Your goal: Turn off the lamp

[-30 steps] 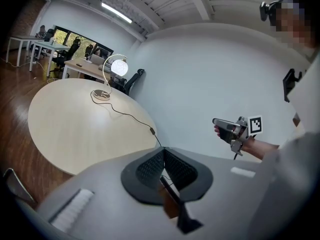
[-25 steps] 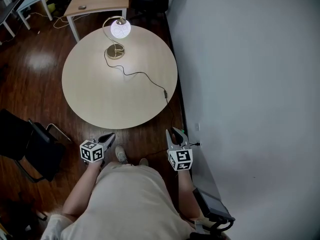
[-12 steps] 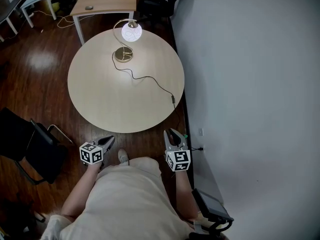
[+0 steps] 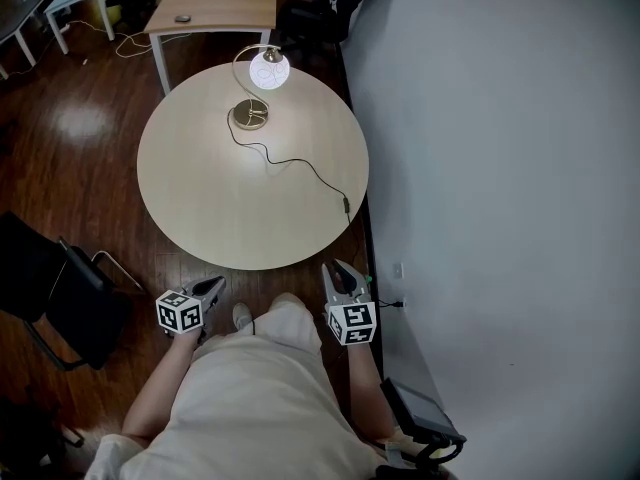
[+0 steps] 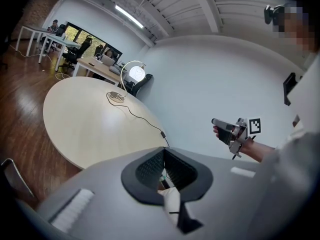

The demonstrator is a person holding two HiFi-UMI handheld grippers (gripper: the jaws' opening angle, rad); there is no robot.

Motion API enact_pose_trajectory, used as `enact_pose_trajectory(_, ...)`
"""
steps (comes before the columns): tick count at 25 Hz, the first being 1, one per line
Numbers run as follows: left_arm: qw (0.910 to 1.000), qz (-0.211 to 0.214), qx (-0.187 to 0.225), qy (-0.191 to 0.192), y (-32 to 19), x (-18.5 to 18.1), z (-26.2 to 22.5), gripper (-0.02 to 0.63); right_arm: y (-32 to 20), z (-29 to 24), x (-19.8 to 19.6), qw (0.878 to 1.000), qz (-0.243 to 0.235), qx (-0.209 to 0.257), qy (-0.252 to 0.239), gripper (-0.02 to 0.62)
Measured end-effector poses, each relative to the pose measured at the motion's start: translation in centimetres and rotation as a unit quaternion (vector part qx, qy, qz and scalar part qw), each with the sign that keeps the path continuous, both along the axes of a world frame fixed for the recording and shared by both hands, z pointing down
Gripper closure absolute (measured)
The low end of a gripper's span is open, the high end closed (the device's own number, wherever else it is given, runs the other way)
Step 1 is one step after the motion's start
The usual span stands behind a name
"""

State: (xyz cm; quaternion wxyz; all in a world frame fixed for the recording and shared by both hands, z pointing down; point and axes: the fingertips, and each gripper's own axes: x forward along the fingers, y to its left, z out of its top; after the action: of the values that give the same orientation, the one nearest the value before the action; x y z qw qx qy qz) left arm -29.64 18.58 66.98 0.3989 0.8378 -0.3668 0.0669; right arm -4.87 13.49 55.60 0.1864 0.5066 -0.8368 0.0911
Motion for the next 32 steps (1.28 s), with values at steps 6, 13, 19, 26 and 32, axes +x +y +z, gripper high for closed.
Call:
enact_pose_trajectory(6, 1.0000, 0.003, -0.005, -0.007, 0.8, 0.2, 0.1, 0.601, 0.1, 0.9, 0.1, 1.000, 0.000, -0.012, -0.008, 0.520)
enact_pose_trajectory(13, 0.9997, -0.012, -0.015, -0.015, 0.2, 0.4, 0.1, 0.601, -1.2, 1.6, 0.2, 1.000, -0.015, -0.018, -0.015, 0.520)
enact_pose_trajectory(19, 0.9998, -0.014, -0.013, -0.012, -1.5, 3.1, -0.5, 0.601, -3.1, 3.2, 2.9, 0.999, -0.013, -0.036, -0.015, 0.520)
enact_pose_trajectory(26, 0.9993, -0.018, -0.029, -0.015, -3.5, 6.1, -0.8, 0.601, -5.5, 4.7, 5.5, 0.997, -0.024, -0.068, -0.003, 0.520)
enact_pose_trajectory(32, 0.9996, -0.016, -0.021, -0.014, -7.0, 9.4, -2.5, 0.601, -9.1, 4.5, 7.8, 0.997, -0.031, -0.071, 0.000, 0.520)
